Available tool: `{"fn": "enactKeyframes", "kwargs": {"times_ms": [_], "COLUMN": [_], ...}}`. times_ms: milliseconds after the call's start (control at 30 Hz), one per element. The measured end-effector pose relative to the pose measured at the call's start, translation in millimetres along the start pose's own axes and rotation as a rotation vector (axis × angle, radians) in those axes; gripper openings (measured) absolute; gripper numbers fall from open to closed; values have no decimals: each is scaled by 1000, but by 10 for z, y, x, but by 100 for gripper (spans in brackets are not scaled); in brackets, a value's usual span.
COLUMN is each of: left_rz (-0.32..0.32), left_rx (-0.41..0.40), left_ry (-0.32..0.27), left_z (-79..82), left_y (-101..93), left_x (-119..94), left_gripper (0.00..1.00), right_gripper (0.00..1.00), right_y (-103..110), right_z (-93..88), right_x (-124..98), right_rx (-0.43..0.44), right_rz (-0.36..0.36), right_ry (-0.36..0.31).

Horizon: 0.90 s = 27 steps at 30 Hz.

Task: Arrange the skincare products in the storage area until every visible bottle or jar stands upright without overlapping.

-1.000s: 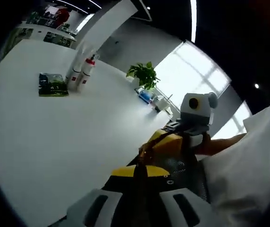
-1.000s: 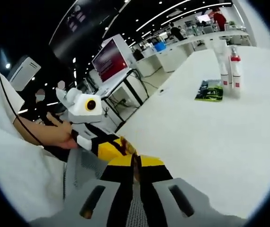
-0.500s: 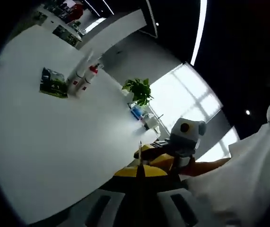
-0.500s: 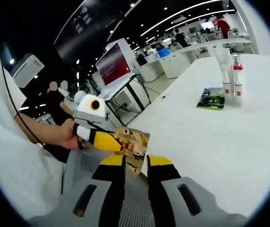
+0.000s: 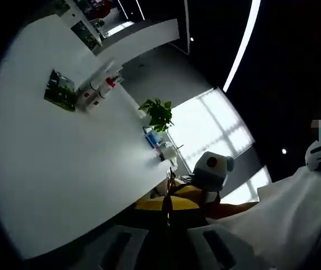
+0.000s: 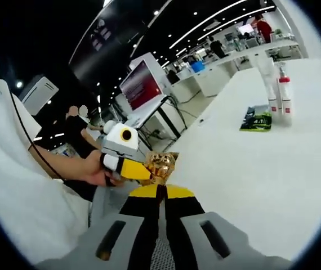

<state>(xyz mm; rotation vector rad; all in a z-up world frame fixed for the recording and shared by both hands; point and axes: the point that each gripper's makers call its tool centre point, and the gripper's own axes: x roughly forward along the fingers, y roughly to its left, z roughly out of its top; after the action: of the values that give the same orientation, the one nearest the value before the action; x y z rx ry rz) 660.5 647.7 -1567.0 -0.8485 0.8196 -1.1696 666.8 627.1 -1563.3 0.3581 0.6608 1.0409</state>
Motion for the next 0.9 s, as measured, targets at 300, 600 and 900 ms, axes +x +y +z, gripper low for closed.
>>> {"fn": "enactKeyframes", "kwargs": {"times_ms": [300,600,900], "left_rz": [30,56,42], "left_rx": [-6,4,-2], "left_ry": [14,37,62], "left_z": [-32,-80,-129], "left_y": [61,101,59], "left_x": [9,16,48], "left_gripper": [4,4,4], "right_gripper": [0,0,0], "right_y": [-23,-33,12], "right_z": [18,99,270], "right_x": [-20,-58,-147], "right_rx": [48,57,196], "right_rz": [-1,-6,71], "right_ry": [-7,-50,-122]}}
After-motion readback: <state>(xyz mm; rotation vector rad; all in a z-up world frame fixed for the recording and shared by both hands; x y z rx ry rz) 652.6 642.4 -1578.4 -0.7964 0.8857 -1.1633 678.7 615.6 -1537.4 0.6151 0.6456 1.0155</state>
